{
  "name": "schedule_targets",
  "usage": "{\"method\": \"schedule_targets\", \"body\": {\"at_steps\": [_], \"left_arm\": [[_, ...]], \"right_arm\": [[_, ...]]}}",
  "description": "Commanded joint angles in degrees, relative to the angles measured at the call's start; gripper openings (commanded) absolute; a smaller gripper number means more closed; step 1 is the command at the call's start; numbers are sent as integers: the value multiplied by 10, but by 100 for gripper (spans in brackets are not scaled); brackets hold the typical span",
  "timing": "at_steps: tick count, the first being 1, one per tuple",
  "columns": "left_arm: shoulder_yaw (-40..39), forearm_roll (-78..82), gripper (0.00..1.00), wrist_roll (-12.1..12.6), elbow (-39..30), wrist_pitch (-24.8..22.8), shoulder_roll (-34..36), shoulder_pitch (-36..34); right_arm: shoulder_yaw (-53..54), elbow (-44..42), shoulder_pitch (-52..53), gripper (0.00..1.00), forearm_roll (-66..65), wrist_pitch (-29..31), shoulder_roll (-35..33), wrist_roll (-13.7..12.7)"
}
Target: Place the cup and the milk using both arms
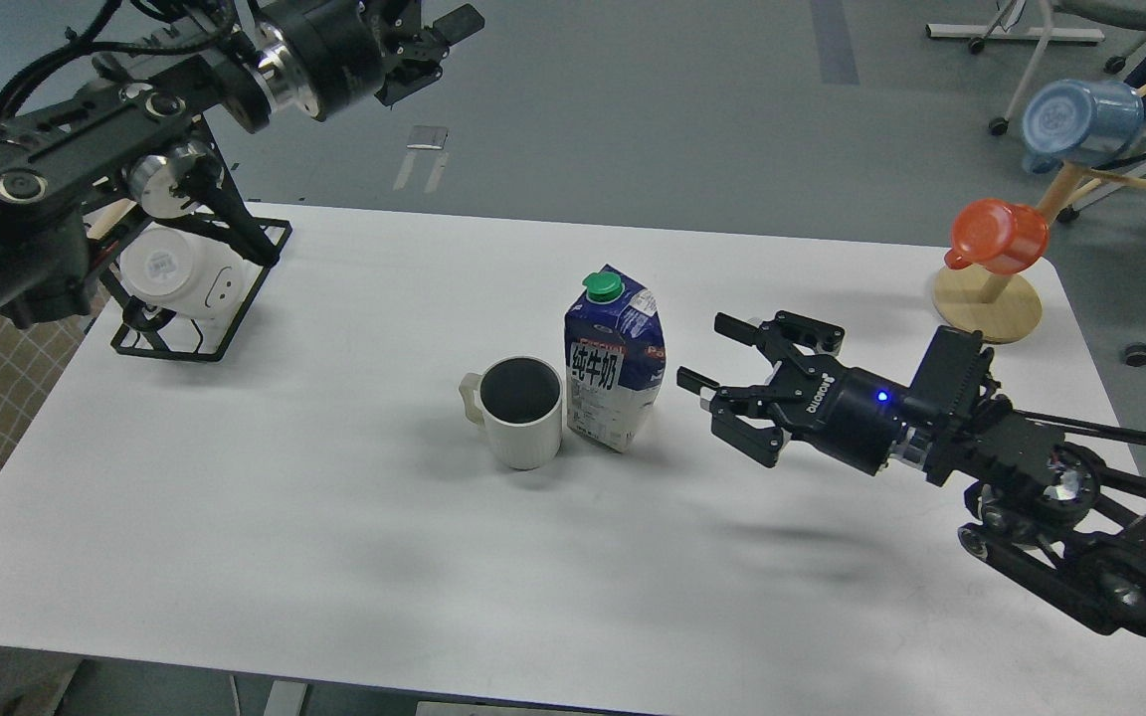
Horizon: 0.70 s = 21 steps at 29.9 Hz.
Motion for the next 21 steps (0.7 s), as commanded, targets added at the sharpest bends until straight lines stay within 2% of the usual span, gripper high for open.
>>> {"method": "schedule_targets", "body": {"at_steps": [1,5,10,12,15,19,21], "left_arm": [[0,0,94,0,0,-1,5,0],[0,0,95,0,1,-9,6,0],[0,0,96,-1,5,-10,6,1],[-2,-1,96,-1,9,-9,5,3],[-14,-2,96,-2,12,-10,2,4],[-40,-10,96,-2,41,-11,-12,11],[-53,-11,96,-3,59,-12,-28,13]], "right_arm": [[0,53,-6,77,14,0,-74,0],[4,126,8,77,127,0,-164,0],[31,133,80,82,310,0,-195,0],[38,116,122,94,388,0,-192,0],[48,57,166,97,484,52,-177,0],[53,-109,259,100,606,189,-56,0],[60,-166,280,100,644,225,-18,0]]}}
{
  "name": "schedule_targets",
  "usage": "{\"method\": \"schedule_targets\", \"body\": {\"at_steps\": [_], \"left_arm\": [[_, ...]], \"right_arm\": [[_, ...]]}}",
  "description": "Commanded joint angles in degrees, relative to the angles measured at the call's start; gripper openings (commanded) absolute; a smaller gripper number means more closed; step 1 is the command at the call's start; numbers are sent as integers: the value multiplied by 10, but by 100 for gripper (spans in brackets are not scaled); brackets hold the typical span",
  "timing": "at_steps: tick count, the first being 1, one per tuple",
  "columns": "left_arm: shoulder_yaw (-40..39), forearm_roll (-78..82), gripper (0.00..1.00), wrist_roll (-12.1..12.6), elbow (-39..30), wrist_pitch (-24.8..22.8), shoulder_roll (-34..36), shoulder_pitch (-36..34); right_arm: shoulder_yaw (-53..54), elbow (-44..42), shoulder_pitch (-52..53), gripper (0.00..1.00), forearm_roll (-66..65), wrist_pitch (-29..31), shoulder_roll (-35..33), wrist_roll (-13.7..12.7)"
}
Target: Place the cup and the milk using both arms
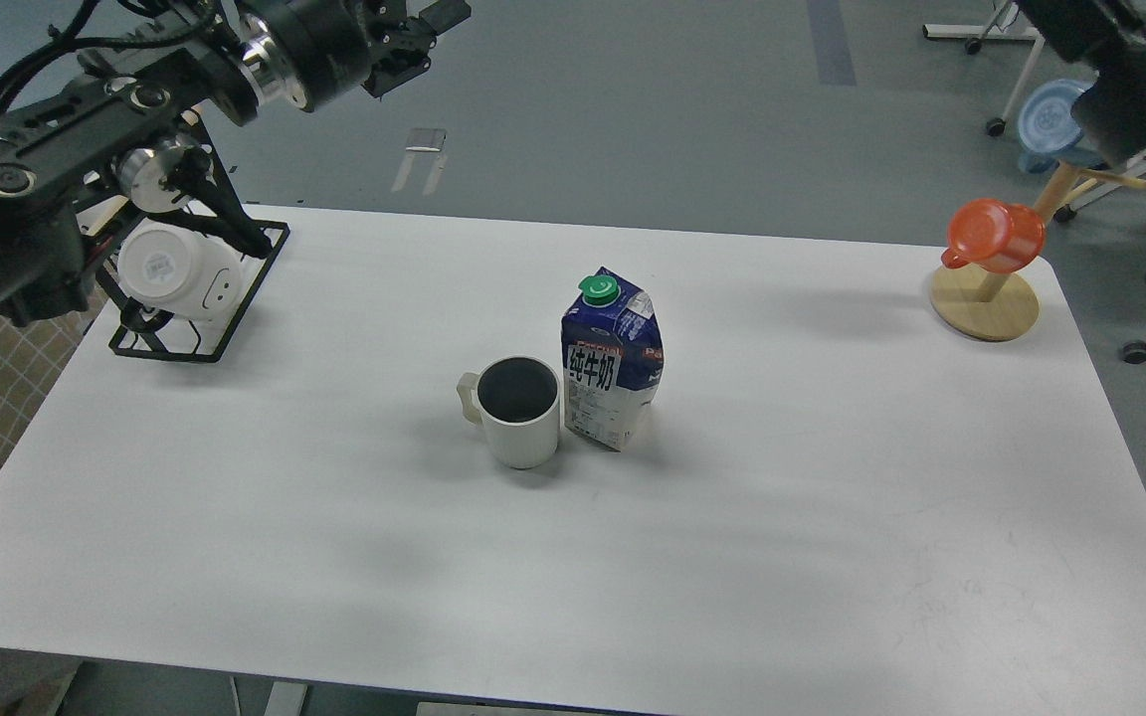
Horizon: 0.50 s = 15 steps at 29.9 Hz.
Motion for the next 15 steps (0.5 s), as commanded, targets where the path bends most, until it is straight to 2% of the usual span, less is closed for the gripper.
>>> {"method": "schedule_targets", "body": {"at_steps": [1,2,4,6,9,12,15], "left_arm": [[-33,-7,96,-1,45,-2,-34,9],[-41,-9,96,-1,58,-3,-42,11],[-69,-25,96,-1,112,-19,-70,15],[-78,-35,96,-1,145,-33,-88,16],[-84,-56,99,-1,231,-95,-131,18],[-84,-88,99,-2,297,-96,-173,23],[-85,-112,99,-6,317,-96,-191,32]], "right_arm": [[16,-148,57,100,100,98,107,0],[21,-176,64,100,116,113,129,0],[27,-286,92,100,170,162,208,0],[33,-337,103,100,193,193,247,0],[59,-431,109,100,246,256,322,0],[93,-449,101,100,295,295,349,0],[115,-450,85,100,334,300,364,0]]}}
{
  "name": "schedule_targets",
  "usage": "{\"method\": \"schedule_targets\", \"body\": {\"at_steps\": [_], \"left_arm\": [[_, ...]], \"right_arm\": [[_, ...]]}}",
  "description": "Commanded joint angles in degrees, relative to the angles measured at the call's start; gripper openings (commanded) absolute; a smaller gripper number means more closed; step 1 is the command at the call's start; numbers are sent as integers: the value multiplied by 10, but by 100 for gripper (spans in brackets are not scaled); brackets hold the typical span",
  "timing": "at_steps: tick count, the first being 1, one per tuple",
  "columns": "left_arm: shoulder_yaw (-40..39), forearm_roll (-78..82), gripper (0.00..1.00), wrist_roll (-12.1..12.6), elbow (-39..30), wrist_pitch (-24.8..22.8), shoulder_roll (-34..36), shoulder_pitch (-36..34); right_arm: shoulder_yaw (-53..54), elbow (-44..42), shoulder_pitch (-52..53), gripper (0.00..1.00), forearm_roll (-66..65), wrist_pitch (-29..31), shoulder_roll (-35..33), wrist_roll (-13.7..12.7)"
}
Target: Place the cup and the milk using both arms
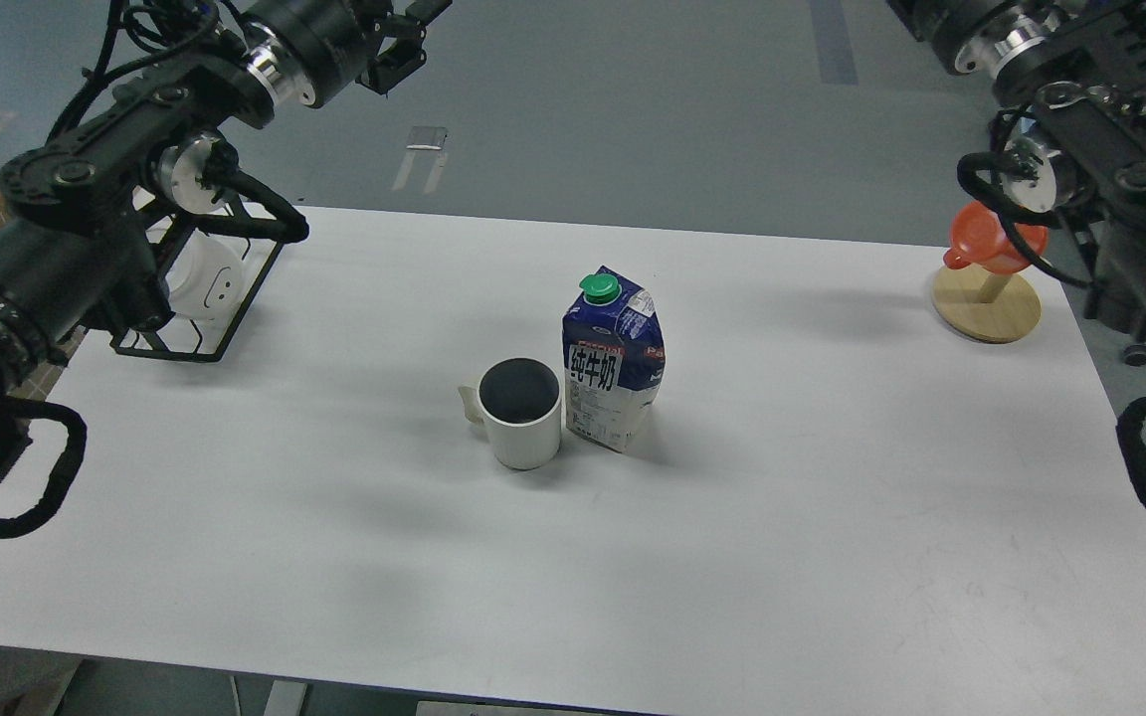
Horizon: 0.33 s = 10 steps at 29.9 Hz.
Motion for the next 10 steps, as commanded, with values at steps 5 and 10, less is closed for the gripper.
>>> {"method": "schedule_targets", "body": {"at_steps": [5,10], "left_arm": [[-1,-31,99,-6,28,-2,-45,23],[-1,-32,99,-6,28,-2,-43,15]], "right_arm": [[37,0,-43,100,53,7,35,0],[46,13,-49,100,55,11,28,0]]}}
